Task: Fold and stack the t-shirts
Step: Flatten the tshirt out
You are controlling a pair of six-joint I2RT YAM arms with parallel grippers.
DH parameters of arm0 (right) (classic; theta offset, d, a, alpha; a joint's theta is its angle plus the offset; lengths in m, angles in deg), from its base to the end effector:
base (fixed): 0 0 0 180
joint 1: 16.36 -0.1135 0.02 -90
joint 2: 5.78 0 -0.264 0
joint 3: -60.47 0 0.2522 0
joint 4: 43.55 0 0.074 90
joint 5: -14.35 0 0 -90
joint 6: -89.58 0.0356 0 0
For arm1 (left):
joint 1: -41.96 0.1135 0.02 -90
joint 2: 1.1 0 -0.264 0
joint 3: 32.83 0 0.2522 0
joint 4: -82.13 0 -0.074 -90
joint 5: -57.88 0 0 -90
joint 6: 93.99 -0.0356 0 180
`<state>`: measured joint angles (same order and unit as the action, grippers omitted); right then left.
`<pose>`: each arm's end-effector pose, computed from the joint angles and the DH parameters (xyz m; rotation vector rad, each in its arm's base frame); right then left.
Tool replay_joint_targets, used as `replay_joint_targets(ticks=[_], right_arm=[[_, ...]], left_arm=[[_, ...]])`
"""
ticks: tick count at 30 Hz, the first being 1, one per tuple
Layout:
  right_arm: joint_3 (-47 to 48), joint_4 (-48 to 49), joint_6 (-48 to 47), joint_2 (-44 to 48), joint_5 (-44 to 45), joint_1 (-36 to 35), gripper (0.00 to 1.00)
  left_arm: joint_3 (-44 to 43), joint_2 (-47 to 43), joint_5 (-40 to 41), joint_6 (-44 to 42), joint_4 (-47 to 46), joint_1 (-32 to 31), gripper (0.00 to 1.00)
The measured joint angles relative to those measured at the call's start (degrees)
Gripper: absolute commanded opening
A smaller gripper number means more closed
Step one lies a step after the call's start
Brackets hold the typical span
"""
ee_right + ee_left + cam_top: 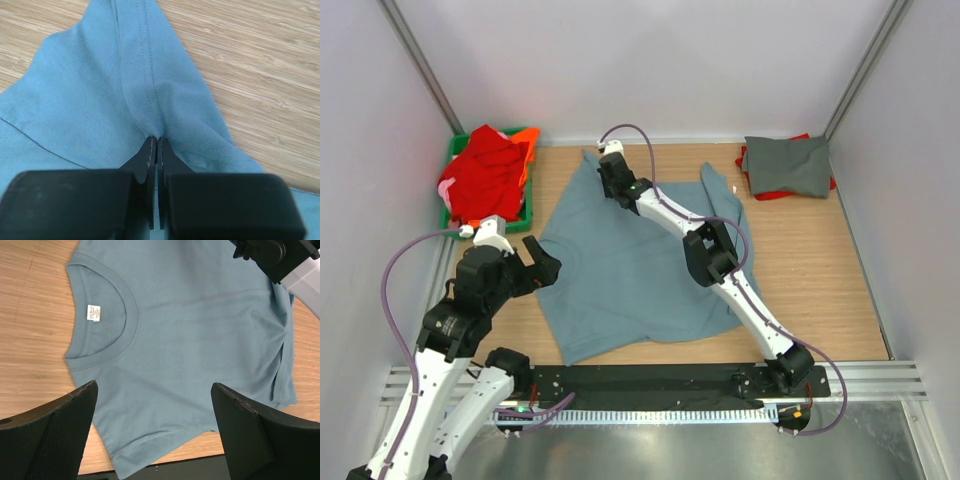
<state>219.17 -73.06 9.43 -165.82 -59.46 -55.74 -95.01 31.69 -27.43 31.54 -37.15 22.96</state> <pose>0.4802 0.3813 0.1422 -0.3689 2.0607 0.2234 0.1062 -0.0335 0.3233 -0.3584 2.1228 -0.4757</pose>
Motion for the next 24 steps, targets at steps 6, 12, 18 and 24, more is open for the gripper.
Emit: replay_joint_targets(ticks=[6,12,18,24], right_arm=[[-2.40,1.90,-0.52,1.07,0.74,0.00,0.01],[-2.58,2.86,-1.99,1.20,2.69,0.35,0.02],[-2.58,7.78,0.61,1.44,4.44,4.70,0.42],[-1.46,14.62,6.84,1.77,5.70,13.49,0.92]], left_arm=[[0.00,0.00,0.00,0.00,0.00,0.00,0.95],[0.00,0.02,0.00,0.00,0.00,0.00,0.95],[0.00,0.44,0.00,-0.02,0.00,0.00,0.95],[0.02,1.27,0.07,0.00,0.00,0.00,0.95]])
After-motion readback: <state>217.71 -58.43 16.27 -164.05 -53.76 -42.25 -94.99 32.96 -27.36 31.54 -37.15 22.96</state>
